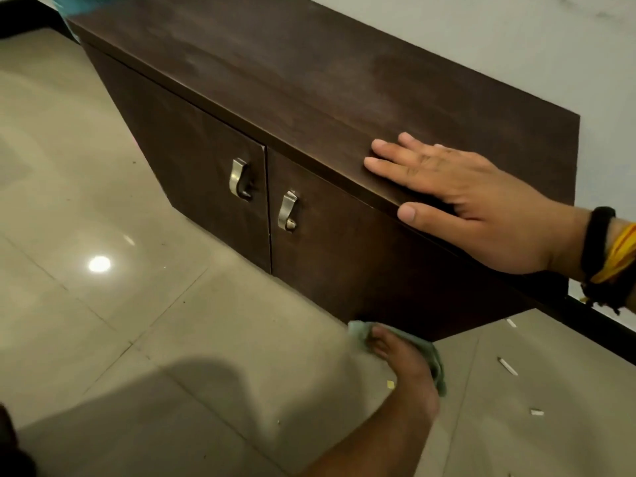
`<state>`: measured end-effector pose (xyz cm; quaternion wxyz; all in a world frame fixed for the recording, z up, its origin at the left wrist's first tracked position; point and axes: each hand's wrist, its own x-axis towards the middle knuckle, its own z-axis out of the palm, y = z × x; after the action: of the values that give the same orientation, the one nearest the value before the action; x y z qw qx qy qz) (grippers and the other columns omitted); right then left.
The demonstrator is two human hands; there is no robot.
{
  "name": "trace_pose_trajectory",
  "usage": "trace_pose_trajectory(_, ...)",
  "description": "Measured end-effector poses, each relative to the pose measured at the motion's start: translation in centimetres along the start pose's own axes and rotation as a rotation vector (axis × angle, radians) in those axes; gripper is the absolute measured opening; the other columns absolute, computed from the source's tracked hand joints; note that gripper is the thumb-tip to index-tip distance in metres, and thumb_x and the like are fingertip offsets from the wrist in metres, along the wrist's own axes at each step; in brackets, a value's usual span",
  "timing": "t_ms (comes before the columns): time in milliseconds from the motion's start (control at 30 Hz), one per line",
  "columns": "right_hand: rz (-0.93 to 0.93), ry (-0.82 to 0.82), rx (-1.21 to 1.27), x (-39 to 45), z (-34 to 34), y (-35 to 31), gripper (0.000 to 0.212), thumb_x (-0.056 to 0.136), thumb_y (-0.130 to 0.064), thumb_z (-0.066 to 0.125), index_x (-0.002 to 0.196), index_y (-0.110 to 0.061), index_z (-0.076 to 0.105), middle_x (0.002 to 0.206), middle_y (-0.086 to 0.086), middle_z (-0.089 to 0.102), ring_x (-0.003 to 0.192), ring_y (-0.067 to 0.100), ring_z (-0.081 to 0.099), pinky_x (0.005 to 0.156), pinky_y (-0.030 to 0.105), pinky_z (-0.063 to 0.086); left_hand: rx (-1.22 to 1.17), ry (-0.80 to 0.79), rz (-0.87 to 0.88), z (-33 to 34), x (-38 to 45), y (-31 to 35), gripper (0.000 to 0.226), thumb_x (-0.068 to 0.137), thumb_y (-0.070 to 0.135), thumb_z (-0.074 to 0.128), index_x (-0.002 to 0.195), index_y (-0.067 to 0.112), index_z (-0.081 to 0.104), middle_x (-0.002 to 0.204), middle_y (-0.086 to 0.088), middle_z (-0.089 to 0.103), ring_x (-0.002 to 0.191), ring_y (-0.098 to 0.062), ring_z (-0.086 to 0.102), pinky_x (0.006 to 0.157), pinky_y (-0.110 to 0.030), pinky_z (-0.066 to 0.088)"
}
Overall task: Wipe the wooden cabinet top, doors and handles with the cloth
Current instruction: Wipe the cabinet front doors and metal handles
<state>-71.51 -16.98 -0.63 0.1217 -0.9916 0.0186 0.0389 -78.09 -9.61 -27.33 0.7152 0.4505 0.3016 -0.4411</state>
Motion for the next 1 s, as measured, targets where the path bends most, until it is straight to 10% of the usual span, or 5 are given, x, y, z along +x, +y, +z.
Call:
trace_pose_trajectory(300,-0.003,0.014,0.02,0.0,0.0,-0.1,0.057,0.098,-0.064,0.026,0.153,-0.052,0.018,0.161,-0.033,0.009,0.15,-0.006,0.0,0.12,0.029,0.004,-0.221,0.235,0.101,-4.4,16.5,16.4,0.104,0.047,0.093,0.03,0.122,0.031,0.066,0.123,-0.001,0.068,0.109,-0.03,0.064,0.104,-0.052,0.047)
trace_pose_trajectory(567,0.029,0.006,-0.006,0.2,0.0,-0.5,0.057,0.098,-0.066,0.024,0.153,-0.052,0.017,0.161,-0.033,0.011,0.151,-0.003,0.005,0.118,0.034,0.009,-0.091,0.186,0.602,-3.7,10.8,31.3,0.099,0.069,0.093,0.026,0.155,0.043,0.024,0.165,0.009,0.025,0.152,-0.016,0.023,0.125,-0.047,0.016)
trace_pose_trajectory(667,0.054,-0.01,-0.066,1.7,0.1,-1.1,0.061,0.095,-0.072,0.015,0.152,-0.056,0.004,0.162,-0.033,0.0,0.15,-0.004,-0.003,0.119,0.034,0.007,0.17,0.137,0.751,-2.9,4.6,26.0,0.059,0.106,0.052,0.021,0.16,0.032,0.004,0.169,0.005,0.002,0.156,-0.016,0.001,0.126,-0.039,0.0)
trace_pose_trajectory(800,0.056,-0.058,-0.172,6.6,0.5,-2.9,0.068,0.087,-0.076,0.004,0.149,-0.056,-0.015,0.162,-0.027,-0.017,0.147,-0.006,-0.02,0.12,0.025,-0.007,0.407,0.132,0.791,-2.6,2.2,18.0,0.05,0.109,0.038,0.016,0.15,0.039,-0.012,0.168,0.006,-0.009,0.155,-0.013,-0.009,0.125,-0.037,-0.008)
trace_pose_trajectory(1000,0.059,0.006,-0.244,11.2,1.4,-5.0,0.076,0.089,-0.068,0.008,0.156,-0.038,-0.013,0.165,-0.013,-0.016,0.151,0.006,-0.016,0.124,0.033,0.0,0.273,0.226,0.681,-3.7,6.0,28.6,0.055,0.109,0.04,0.015,0.16,0.025,0.003,0.169,0.003,0.0,0.156,-0.023,0.001,0.125,-0.04,0.0)
